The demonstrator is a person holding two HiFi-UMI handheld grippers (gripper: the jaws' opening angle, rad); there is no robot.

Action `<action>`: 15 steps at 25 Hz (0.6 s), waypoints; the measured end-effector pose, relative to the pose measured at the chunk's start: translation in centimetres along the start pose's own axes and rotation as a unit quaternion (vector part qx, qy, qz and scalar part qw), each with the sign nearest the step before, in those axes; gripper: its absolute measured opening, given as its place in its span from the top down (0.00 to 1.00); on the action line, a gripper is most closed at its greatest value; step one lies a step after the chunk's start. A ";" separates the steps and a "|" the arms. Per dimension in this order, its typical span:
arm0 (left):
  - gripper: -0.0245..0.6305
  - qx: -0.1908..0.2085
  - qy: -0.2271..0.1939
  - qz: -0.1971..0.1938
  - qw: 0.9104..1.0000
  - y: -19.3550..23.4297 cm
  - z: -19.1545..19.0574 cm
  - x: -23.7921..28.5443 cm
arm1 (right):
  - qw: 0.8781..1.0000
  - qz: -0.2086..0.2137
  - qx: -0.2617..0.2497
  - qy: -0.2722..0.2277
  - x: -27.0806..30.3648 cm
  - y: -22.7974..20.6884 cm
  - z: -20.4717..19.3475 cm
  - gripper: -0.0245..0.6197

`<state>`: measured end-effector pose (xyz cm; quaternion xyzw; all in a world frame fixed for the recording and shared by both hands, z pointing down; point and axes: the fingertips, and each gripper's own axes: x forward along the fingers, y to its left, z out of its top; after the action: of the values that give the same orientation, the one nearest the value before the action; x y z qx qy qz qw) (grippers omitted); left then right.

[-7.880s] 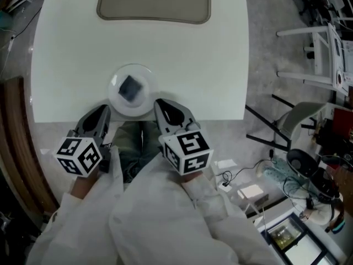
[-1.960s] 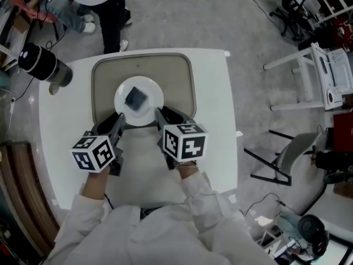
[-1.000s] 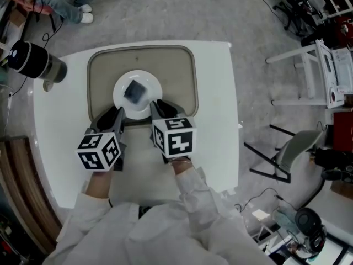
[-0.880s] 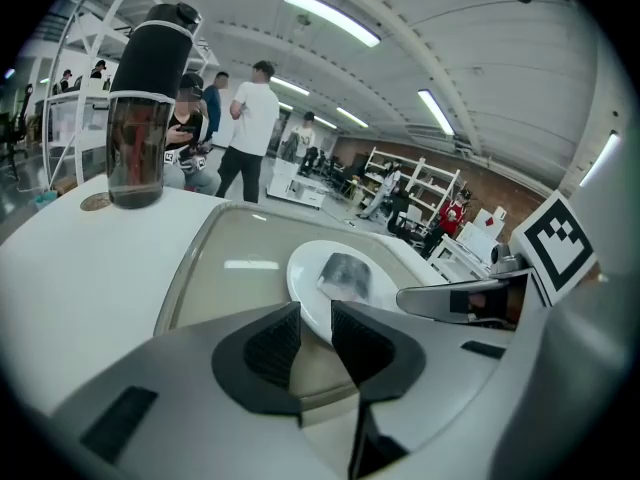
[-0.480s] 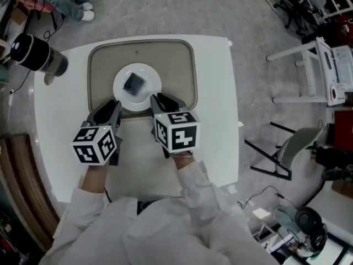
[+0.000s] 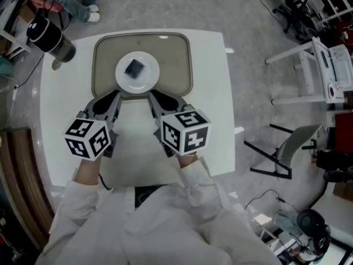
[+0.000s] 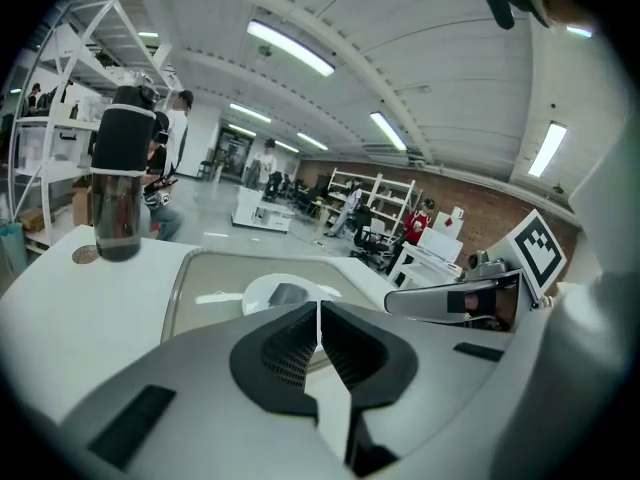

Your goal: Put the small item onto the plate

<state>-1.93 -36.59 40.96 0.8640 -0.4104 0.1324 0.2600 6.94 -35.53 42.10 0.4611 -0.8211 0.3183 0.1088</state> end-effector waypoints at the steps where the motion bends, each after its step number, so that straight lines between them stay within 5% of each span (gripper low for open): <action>1: 0.93 0.002 -0.004 -0.006 1.000 -0.7 -0.1 -0.7 | 1.000 0.008 -0.006 -0.004 -0.7 0.7 -0.1 0.92; 15: 0.94 -0.003 -0.059 -0.010 0.998 -9.1 -3.7 -10.3 | 0.994 0.078 -0.066 -0.041 -12.1 6.8 -4.5 0.94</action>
<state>-1.35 -23.13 36.44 0.8735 -0.4168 0.0774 0.2394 7.43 -21.89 36.99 0.4004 -0.8775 0.2514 0.0800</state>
